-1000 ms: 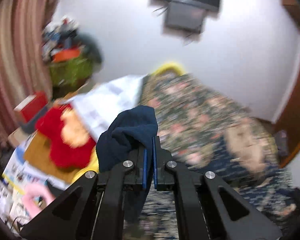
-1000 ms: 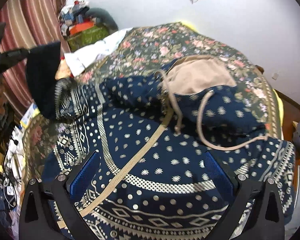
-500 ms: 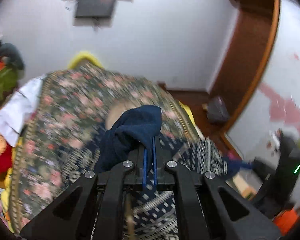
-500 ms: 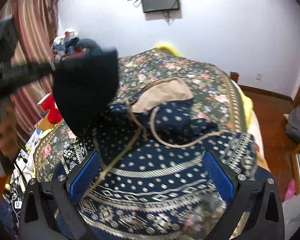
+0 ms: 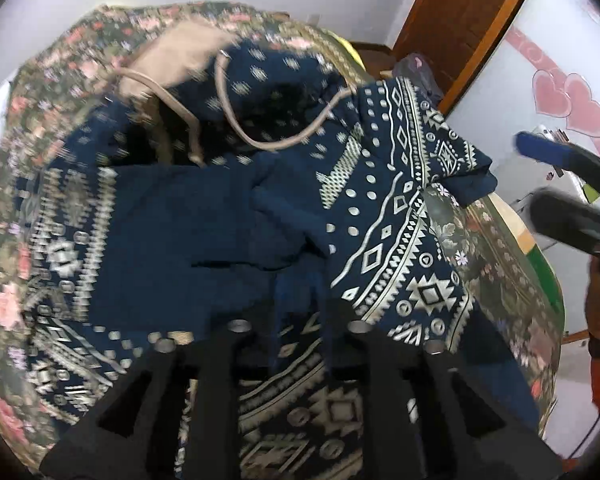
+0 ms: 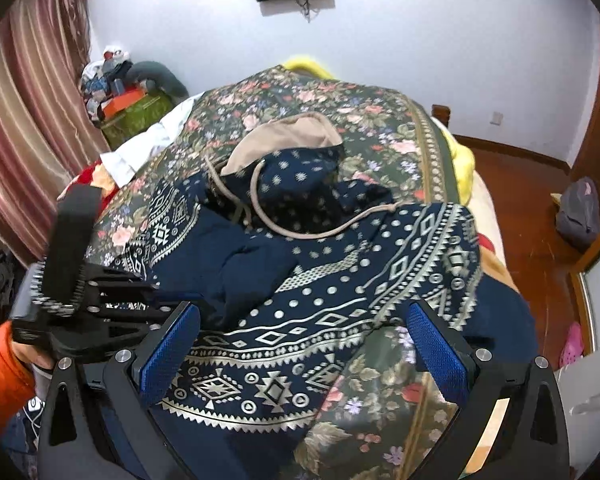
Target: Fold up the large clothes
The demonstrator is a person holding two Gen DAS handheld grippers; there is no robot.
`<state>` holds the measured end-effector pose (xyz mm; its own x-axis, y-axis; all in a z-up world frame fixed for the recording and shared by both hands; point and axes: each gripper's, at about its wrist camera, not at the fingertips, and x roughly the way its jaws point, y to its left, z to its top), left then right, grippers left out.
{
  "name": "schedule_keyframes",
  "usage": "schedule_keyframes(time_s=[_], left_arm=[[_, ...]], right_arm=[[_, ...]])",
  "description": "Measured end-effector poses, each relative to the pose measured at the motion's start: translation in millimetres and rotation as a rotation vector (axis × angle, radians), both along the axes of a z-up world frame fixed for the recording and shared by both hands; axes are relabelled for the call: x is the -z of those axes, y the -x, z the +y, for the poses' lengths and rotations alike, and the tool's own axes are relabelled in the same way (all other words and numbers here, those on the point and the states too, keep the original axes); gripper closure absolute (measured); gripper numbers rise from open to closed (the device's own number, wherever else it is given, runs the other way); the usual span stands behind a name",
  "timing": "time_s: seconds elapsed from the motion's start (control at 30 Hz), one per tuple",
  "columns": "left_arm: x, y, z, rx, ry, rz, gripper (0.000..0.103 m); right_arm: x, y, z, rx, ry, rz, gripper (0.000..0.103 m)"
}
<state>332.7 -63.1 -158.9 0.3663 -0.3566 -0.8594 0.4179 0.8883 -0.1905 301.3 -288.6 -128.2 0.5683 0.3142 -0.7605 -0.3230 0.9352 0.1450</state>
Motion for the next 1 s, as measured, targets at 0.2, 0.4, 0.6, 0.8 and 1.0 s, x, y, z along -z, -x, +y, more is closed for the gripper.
schedule_keyframes(time_s=[0.2,0.4,0.6,0.8,1.0], left_arm=[[-38,15,83,-0.178,-0.029,-0.188,0.036],[-12,-6,179,-0.401,-0.135,-0.152,0.036],[31,-36,230,-0.534,-0.121,-0.082,0.036],[54,-55,242,-0.498,-0.097,-0.057,0.036],[77,-72,228,-0.399,-0.129,-0.037,0.036]], right_arm=[[17,-21,34,-0.044,0.017,0.021,0.0],[35,-80,75,-0.069,0.012,0.091,0.0],[72,-140,132,-0.097,0.022,0.195,0.0],[94,-212,175,-0.019,0.113,0.193,0.0],[95,-268,173,0.089,0.055,0.187,0.0]])
